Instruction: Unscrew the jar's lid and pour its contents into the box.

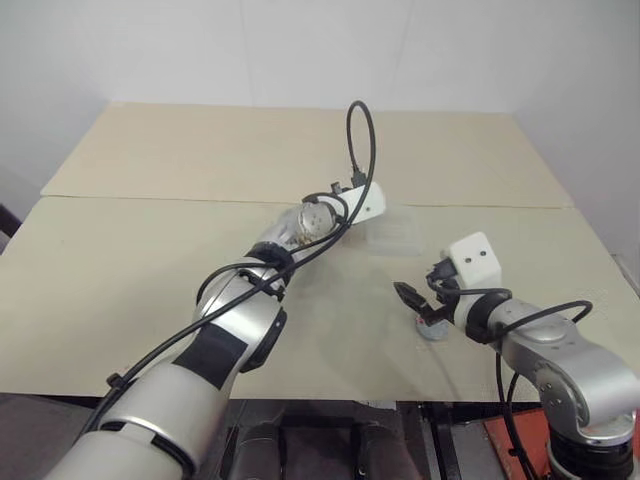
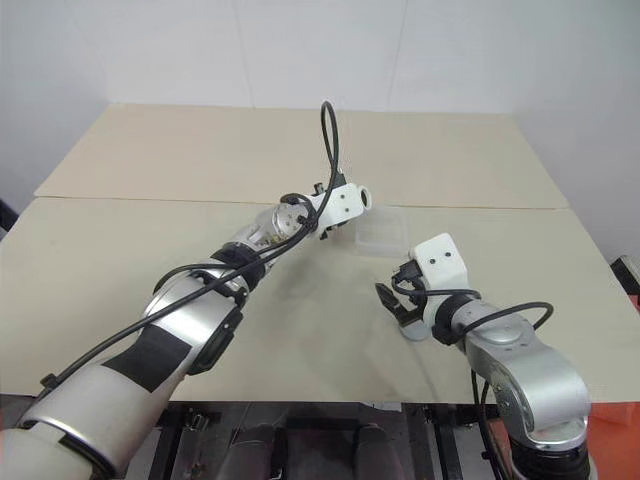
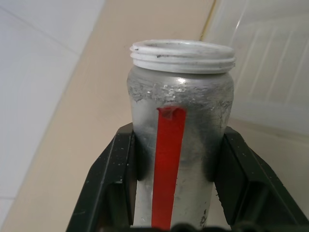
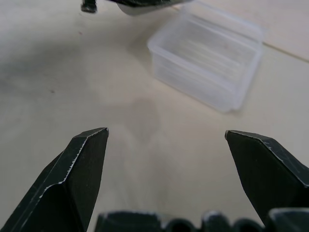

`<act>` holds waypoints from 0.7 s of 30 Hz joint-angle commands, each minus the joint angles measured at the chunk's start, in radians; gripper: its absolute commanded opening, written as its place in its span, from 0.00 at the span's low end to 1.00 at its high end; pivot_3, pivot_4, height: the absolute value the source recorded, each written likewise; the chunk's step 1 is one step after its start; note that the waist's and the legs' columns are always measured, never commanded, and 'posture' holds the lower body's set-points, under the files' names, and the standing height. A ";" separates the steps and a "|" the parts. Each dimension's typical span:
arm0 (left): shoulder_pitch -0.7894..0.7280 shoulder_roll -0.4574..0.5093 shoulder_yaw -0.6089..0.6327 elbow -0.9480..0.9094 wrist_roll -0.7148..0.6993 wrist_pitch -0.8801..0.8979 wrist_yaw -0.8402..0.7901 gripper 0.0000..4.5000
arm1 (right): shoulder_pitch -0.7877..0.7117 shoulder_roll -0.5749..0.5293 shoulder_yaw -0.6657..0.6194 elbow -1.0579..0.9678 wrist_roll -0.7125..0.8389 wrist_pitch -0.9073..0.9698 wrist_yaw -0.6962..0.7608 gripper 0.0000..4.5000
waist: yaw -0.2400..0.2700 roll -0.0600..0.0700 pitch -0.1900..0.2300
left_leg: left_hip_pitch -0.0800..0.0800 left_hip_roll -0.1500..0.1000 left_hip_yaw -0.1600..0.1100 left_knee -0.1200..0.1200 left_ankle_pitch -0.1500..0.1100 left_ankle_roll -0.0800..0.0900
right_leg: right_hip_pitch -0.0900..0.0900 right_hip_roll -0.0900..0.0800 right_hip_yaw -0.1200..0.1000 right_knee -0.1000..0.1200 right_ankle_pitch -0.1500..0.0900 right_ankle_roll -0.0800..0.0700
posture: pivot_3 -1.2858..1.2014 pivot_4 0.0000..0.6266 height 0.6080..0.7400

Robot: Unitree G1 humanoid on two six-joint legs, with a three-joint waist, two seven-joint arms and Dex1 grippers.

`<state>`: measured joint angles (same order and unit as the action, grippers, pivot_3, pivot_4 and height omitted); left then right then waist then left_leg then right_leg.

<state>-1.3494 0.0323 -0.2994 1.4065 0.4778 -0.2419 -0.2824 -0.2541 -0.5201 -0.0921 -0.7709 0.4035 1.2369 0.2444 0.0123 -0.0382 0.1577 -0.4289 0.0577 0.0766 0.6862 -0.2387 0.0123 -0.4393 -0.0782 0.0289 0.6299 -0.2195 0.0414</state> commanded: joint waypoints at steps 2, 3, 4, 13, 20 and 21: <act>-0.068 0.015 -0.129 -0.034 0.149 -0.044 0.171 0.41 | 0.006 -0.023 -0.010 -0.022 -0.020 -0.032 -0.002 1.00 | 0.002 0.000 0.000 | 0.000 -0.001 0.000 0.000 0.000 0.000 | 0.000 0.000 0.000 0.000 0.000 0.000 | 0.52 0.24 1.00; -0.090 0.024 -0.218 -0.032 0.241 -0.056 0.252 0.41 | 0.011 -0.026 -0.009 -0.026 -0.022 -0.032 -0.004 1.00 | 0.002 0.000 0.000 | 0.000 -0.001 -0.001 0.000 0.000 0.000 | 0.000 -0.001 0.000 0.000 0.000 0.000 | 0.52 0.24 1.00; -0.110 0.031 -0.288 -0.030 0.313 -0.064 0.312 0.41 | 0.014 -0.027 -0.009 -0.029 -0.023 -0.032 -0.006 1.00 | 0.002 0.000 0.000 | 0.000 -0.002 -0.001 0.000 0.000 0.000 | 0.000 -0.001 0.000 0.000 0.000 0.001 | 0.52 0.24 1.00; -0.219 -0.005 -0.720 0.003 0.726 -0.045 0.589 0.41 | 0.051 -0.001 -0.017 -0.077 -0.029 -0.015 -0.033 1.00 | 0.002 0.000 0.000 | -0.001 -0.004 -0.004 0.000 0.000 0.000 | 0.000 -0.002 0.000 0.000 0.000 0.002 | 0.52 0.24 1.00; -0.228 -0.027 -0.790 0.014 0.790 -0.033 0.597 0.41 | 0.085 0.044 -0.040 -0.118 -0.033 0.007 -0.064 1.00 | 0.000 0.000 0.000 | -0.001 -0.004 -0.004 0.000 0.000 0.000 | -0.001 -0.002 0.000 0.001 0.000 0.002 | 0.52 0.24 1.00; -0.228 -0.029 -0.788 0.015 0.788 -0.033 0.590 0.41 | 0.089 0.046 -0.039 -0.123 -0.035 0.011 -0.068 1.00 | 0.000 0.000 0.000 | -0.001 -0.004 -0.004 0.000 0.000 0.000 | 0.000 -0.002 0.000 0.001 0.000 0.002 | 0.52 0.24 1.00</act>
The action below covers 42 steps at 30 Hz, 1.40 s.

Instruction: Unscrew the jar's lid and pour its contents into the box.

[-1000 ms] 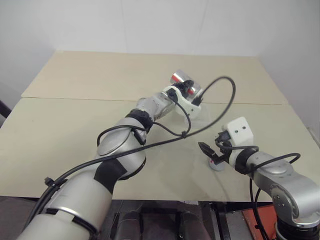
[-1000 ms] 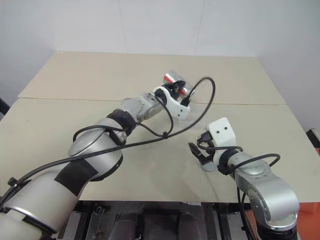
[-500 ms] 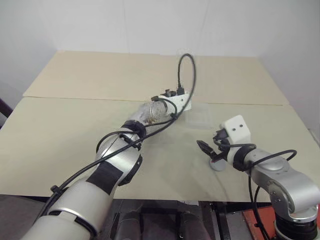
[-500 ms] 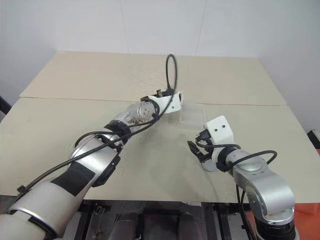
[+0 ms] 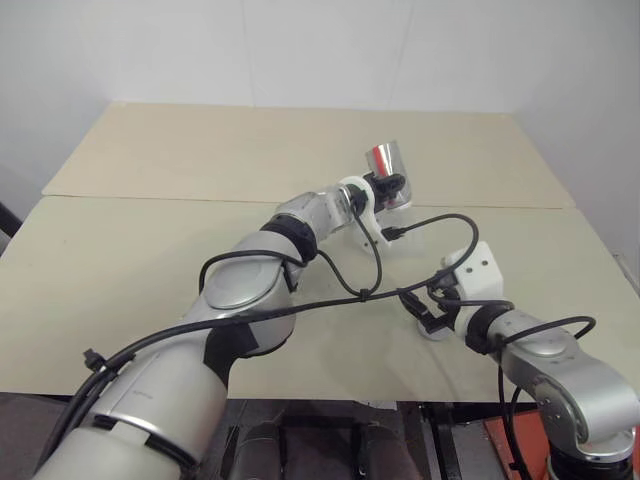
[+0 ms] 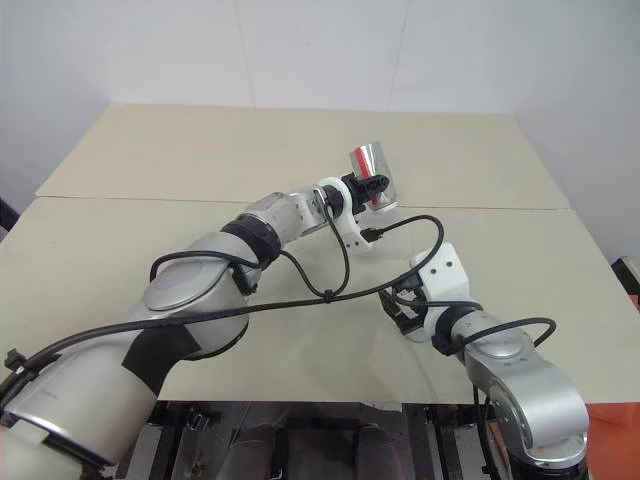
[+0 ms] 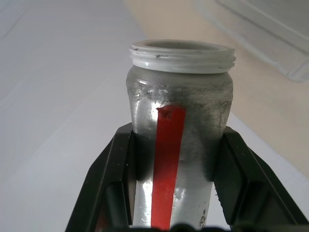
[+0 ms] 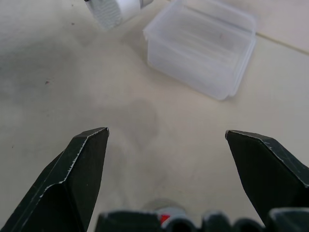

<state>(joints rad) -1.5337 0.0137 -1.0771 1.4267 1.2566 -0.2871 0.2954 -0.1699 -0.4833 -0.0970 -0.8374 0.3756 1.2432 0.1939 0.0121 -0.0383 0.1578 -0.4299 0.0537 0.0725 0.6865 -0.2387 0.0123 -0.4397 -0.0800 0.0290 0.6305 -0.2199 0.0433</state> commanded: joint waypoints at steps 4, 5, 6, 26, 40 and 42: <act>-0.046 -0.010 -0.019 -0.004 0.016 0.017 0.010 0.41 | 0.014 0.013 -0.038 -0.071 -0.011 0.012 -0.024 1.00 | 0.000 0.000 0.000 | 0.000 -0.001 0.000 0.000 0.000 0.000 | 0.000 -0.001 0.000 0.000 0.000 0.000 | 0.52 0.24 1.00; -0.047 -0.010 -0.028 -0.004 0.024 0.018 0.015 0.41 | 0.017 0.013 -0.040 -0.073 -0.010 0.012 -0.025 1.00 | 0.000 0.000 0.000 | 0.000 -0.001 0.000 0.000 0.000 0.000 | 0.000 -0.001 0.000 0.000 0.000 0.000 | 0.52 0.24 1.00; -0.047 -0.009 -0.023 -0.004 0.017 0.015 0.011 0.41 | 0.017 0.014 -0.042 -0.074 -0.010 0.014 -0.027 1.00 | 0.000 0.000 0.000 | 0.000 -0.001 0.000 0.000 0.000 0.000 | 0.000 -0.001 0.000 0.000 0.000 0.000 | 0.52 0.24 1.00; 0.154 0.055 1.180 -0.091 -1.162 0.097 -0.679 0.41 | -0.007 -0.010 -0.007 -0.014 -0.013 -0.051 -0.001 1.00 | -0.013 0.001 0.000 | 0.000 -0.001 -0.002 0.004 0.000 0.000 | 0.001 -0.002 -0.002 0.003 0.000 0.001 | 0.52 0.24 1.00; 0.654 0.062 1.215 -0.519 -1.260 -0.076 -0.632 0.41 | -0.093 -0.037 0.095 0.143 -0.043 -0.180 0.066 1.00 | -0.009 0.001 -0.001 | 0.007 -0.002 -0.009 0.008 -0.001 0.001 | 0.015 -0.004 -0.009 0.001 0.001 0.002 | 0.52 0.24 1.00; 0.687 0.062 1.209 -0.531 -1.260 -0.065 -0.615 0.41 | -0.105 -0.040 0.106 0.161 -0.049 -0.195 0.075 1.00 | -0.005 0.001 -0.001 | 0.007 -0.003 -0.009 0.009 -0.001 0.001 | 0.016 -0.004 -0.010 0.001 0.001 0.002 | 0.52 0.24 1.00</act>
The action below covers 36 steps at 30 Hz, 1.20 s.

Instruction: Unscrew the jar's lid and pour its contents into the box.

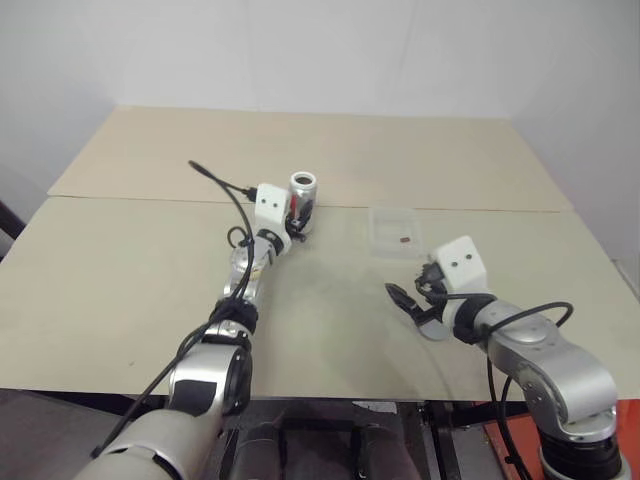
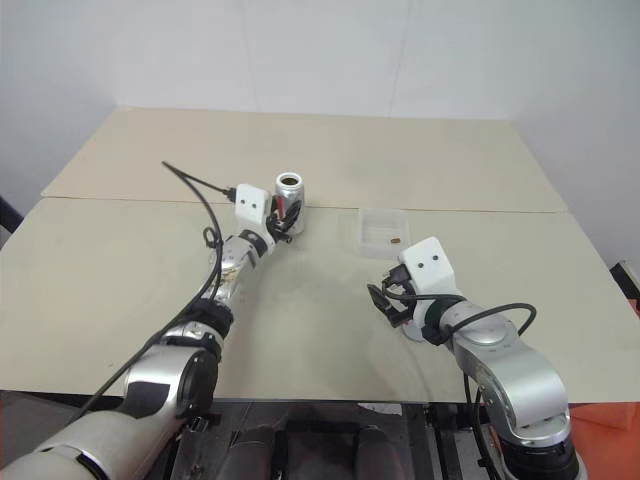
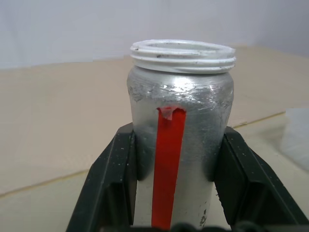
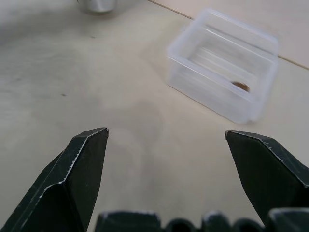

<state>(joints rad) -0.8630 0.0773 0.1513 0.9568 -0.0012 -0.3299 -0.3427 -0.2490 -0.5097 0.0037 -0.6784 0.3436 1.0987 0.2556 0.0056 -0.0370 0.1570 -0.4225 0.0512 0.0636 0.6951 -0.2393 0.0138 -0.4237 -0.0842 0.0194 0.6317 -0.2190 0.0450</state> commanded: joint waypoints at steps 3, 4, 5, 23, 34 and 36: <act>0.043 0.005 -0.029 -0.053 0.004 -0.014 0.051 0.41 | -0.033 -0.015 0.016 0.016 -0.028 -0.066 0.021 1.00 | 0.005 0.000 0.000 | 0.000 0.000 -0.001 0.000 0.000 0.000 | 0.001 0.000 -0.001 0.000 0.000 0.000 | 0.52 0.24 1.00; 0.046 0.002 -0.022 -0.049 -0.007 0.000 0.064 0.41 | -0.033 -0.015 0.017 0.017 -0.030 -0.068 0.022 1.00 | 0.006 0.000 0.000 | 0.000 0.000 -0.001 0.000 0.000 0.000 | 0.001 0.000 -0.001 0.000 0.000 0.000 | 0.52 0.24 1.00; 0.048 0.005 -0.025 -0.042 -0.003 -0.002 0.076 0.41 | -0.034 -0.015 0.018 0.018 -0.033 -0.069 0.023 1.00 | 0.005 0.000 0.000 | 0.000 0.000 -0.001 0.000 0.000 0.000 | 0.001 0.000 -0.002 0.000 0.000 0.000 | 0.52 0.24 1.00; 0.093 -0.005 -0.039 -0.086 -0.045 -0.047 0.083 0.99 | -0.006 -0.012 0.014 -0.004 -0.060 -0.068 0.023 1.00 | 0.004 0.000 -0.001 | 0.001 -0.001 -0.002 0.000 0.000 0.000 | 0.002 -0.001 -0.003 0.000 0.000 0.000 | 0.52 0.24 1.00; 0.446 0.027 -0.110 -0.726 -0.052 0.207 0.075 0.99 | -0.024 -0.007 0.042 0.029 -0.056 -0.084 0.054 1.00 | -0.007 0.001 -0.001 | 0.001 0.000 -0.002 0.000 0.000 0.000 | 0.002 -0.001 -0.002 0.000 0.000 0.000 | 0.52 0.24 1.00; 0.550 0.053 -0.127 -0.913 -0.059 0.298 0.058 0.99 | -0.029 -0.011 0.055 0.040 -0.063 -0.092 0.060 1.00 | -0.011 0.001 -0.001 | 0.001 0.000 -0.002 -0.001 0.000 0.000 | 0.002 -0.001 -0.002 0.000 0.000 0.000 | 0.52 0.24 1.00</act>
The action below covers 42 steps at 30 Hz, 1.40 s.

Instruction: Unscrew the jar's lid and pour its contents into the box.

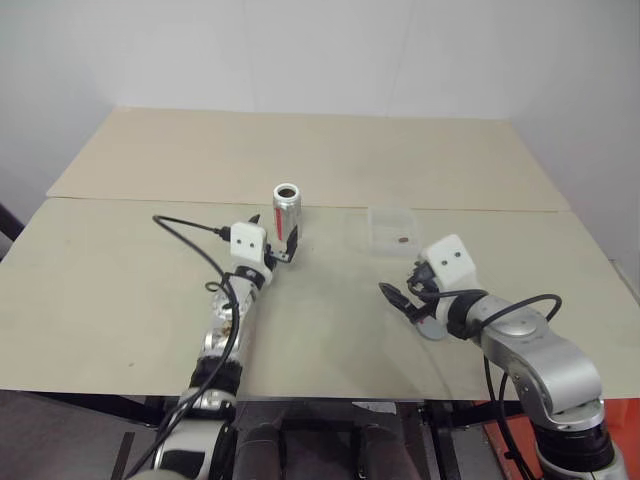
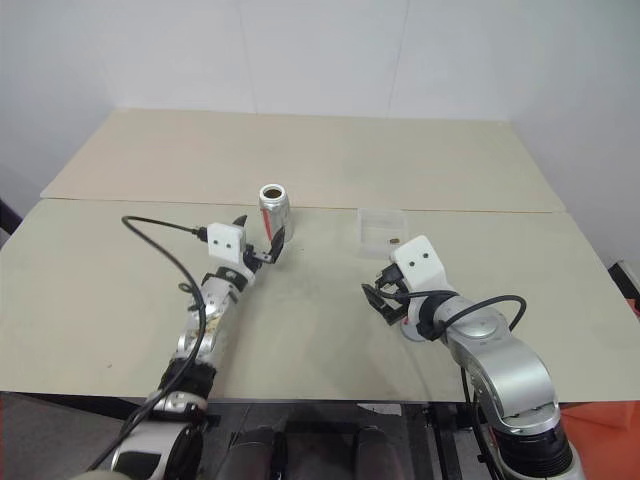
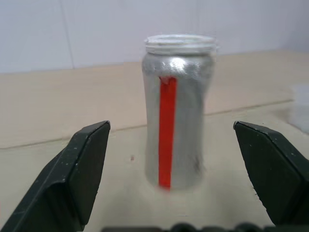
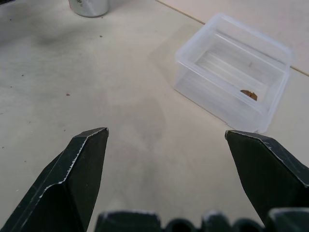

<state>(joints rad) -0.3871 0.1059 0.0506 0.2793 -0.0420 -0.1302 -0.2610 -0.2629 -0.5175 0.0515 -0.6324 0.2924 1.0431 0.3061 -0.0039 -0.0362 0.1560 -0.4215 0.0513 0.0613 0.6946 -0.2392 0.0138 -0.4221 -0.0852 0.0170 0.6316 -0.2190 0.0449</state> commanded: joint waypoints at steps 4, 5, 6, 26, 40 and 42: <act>0.236 0.099 -0.004 -0.544 -0.045 0.274 -0.045 0.99 | -0.024 -0.020 0.002 -0.009 -0.006 -0.043 0.035 1.00 | -0.008 0.000 0.000 | 0.000 0.000 0.000 0.000 0.000 0.000 | 0.000 0.000 0.000 0.000 0.000 0.000 | 0.52 0.24 1.00; 0.271 0.131 0.017 -0.604 -0.079 0.302 -0.073 0.99 | -0.020 -0.032 -0.008 -0.014 -0.001 -0.048 0.049 1.00 | -0.008 0.000 0.000 | 0.001 0.000 0.000 0.000 0.000 0.000 | 0.000 0.000 0.000 0.001 0.000 0.000 | 0.52 0.24 1.00; 0.308 0.173 0.042 -0.659 -0.126 0.324 -0.120 0.99 | -0.011 -0.055 -0.023 -0.020 0.008 -0.063 0.078 1.00 | -0.007 0.001 0.000 | 0.001 0.001 0.000 0.000 0.000 0.000 | 0.000 0.000 0.000 0.001 0.000 0.000 | 0.52 0.24 1.00; 0.848 0.455 0.335 -1.017 -0.480 0.336 -0.469 0.99 | 0.087 -0.489 -0.240 0.243 0.102 -0.647 0.786 1.00 | -0.009 0.001 -0.001 | 0.008 0.001 0.003 -0.002 0.000 0.000 | 0.005 -0.002 0.000 0.000 -0.009 -0.011 | 0.52 0.24 1.00; 0.920 0.394 0.315 -1.060 -0.435 0.356 -0.352 0.99 | 0.117 -0.527 -0.227 0.244 0.102 -0.643 0.858 1.00 | 0.008 0.001 -0.001 | 0.007 0.000 0.003 -0.003 0.000 0.000 | 0.003 -0.002 0.000 -0.001 -0.010 -0.012 | 0.52 0.24 1.00; 0.895 0.398 0.311 -1.058 -0.451 0.389 -0.336 0.99 | 0.135 -0.523 -0.249 0.209 0.111 -0.614 0.822 1.00 | 0.011 0.001 -0.001 | 0.007 0.000 0.003 -0.003 0.000 0.000 | 0.003 -0.002 0.000 -0.001 -0.010 -0.012 | 0.52 0.24 1.00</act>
<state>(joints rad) 0.5192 0.4987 0.3660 -0.7584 -0.4752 0.2380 -0.6167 -0.1273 -1.0334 -0.1390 -0.3735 0.3945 0.4057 1.1625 0.0072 -0.0351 0.1553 -0.4143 0.0514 0.0641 0.6915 -0.2397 0.0142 -0.4192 -0.0875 0.0174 0.6307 -0.2291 0.0330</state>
